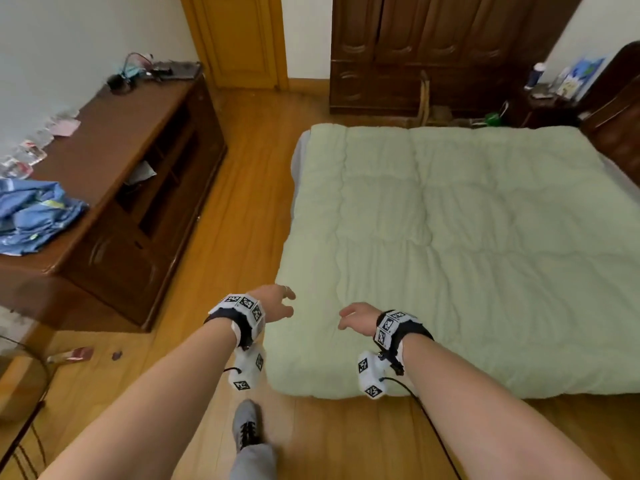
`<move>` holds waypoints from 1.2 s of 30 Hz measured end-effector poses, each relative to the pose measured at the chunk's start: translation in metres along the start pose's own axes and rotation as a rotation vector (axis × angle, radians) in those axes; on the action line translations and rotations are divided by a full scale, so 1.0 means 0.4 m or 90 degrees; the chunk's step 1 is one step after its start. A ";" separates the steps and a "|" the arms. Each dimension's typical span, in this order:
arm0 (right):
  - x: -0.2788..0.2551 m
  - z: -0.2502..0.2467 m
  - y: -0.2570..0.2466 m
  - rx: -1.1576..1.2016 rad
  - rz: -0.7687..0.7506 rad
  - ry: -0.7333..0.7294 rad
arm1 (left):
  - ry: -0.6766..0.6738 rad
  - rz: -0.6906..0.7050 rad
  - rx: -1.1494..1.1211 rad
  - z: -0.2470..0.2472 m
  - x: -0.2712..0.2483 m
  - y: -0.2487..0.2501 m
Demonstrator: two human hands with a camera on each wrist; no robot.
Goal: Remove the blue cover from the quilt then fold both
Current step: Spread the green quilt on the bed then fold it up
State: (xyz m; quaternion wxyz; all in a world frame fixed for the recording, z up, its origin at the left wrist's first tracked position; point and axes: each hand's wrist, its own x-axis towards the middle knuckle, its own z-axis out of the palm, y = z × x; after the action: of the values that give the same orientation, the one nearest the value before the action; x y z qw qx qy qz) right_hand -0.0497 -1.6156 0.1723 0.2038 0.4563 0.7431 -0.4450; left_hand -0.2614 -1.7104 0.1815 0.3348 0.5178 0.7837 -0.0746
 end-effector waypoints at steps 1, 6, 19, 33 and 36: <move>0.029 -0.026 -0.048 0.012 -0.011 0.020 | 0.019 0.006 -0.007 -0.045 0.015 -0.021; 0.243 -0.121 -0.328 0.120 -0.032 0.104 | 0.087 0.039 -0.036 -0.286 0.111 -0.213; 0.670 -0.453 -1.010 -0.016 -0.046 0.293 | 0.184 0.050 0.027 -0.974 0.488 -0.806; 1.523 -1.046 -1.252 0.099 0.036 0.201 | 0.124 0.056 0.051 -1.629 1.323 -0.952; 1.657 -1.226 -1.317 0.092 0.049 0.219 | 0.125 0.086 0.039 -1.779 1.495 -0.928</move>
State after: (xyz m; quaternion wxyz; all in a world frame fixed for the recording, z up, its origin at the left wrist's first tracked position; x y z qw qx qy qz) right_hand -0.7837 -0.9697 0.2085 0.0574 0.5670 0.7152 -0.4046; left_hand -1.0430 -1.0928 0.2804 0.2443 0.5844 0.7734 -0.0247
